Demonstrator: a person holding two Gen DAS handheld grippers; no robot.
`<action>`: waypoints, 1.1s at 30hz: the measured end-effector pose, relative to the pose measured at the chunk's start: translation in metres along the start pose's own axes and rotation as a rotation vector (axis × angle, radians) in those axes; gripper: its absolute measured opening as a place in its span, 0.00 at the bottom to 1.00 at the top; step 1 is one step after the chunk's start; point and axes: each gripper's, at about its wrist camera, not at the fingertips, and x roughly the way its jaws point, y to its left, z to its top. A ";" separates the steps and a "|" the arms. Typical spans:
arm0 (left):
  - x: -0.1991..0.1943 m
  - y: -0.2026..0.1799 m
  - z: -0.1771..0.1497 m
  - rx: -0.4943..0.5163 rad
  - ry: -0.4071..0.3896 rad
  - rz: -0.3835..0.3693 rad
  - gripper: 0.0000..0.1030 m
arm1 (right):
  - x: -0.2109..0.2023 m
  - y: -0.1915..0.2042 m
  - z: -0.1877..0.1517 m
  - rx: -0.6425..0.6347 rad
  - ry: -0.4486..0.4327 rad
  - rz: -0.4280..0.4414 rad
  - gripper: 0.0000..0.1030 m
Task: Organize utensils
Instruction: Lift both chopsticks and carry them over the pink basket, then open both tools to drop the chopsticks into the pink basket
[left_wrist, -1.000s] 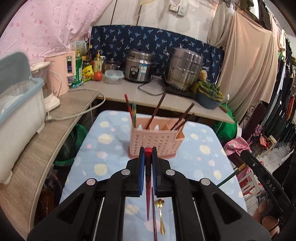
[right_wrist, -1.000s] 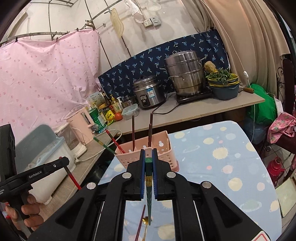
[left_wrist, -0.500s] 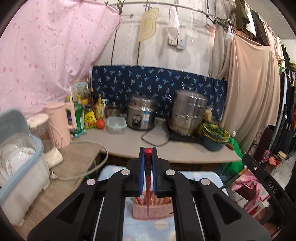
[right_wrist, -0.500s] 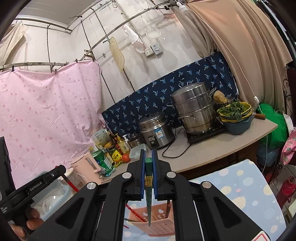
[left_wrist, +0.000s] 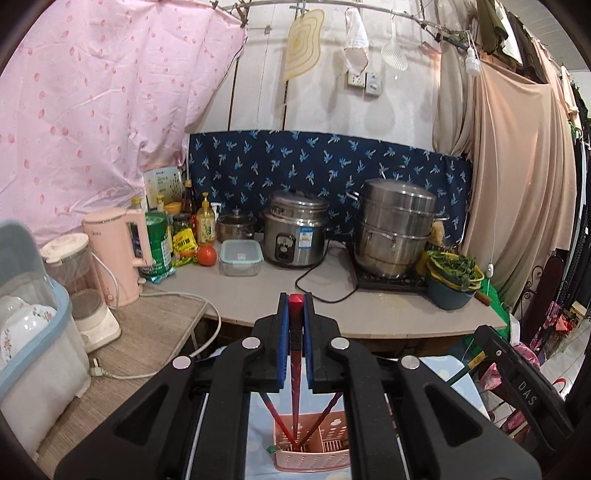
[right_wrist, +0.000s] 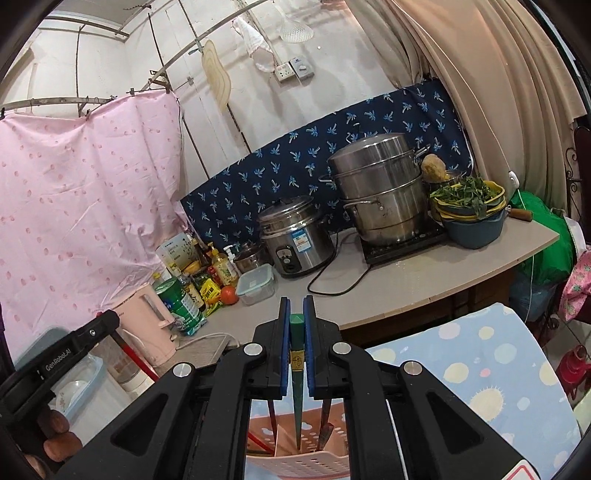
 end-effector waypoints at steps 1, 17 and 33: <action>0.005 0.001 -0.005 -0.001 0.012 0.002 0.06 | 0.002 0.000 -0.002 -0.001 0.007 -0.003 0.07; 0.020 0.003 -0.047 -0.016 0.061 0.026 0.40 | 0.009 -0.006 -0.030 -0.034 0.072 -0.024 0.13; -0.034 -0.002 -0.081 0.026 0.119 0.044 0.55 | -0.059 0.005 -0.071 -0.093 0.139 0.002 0.21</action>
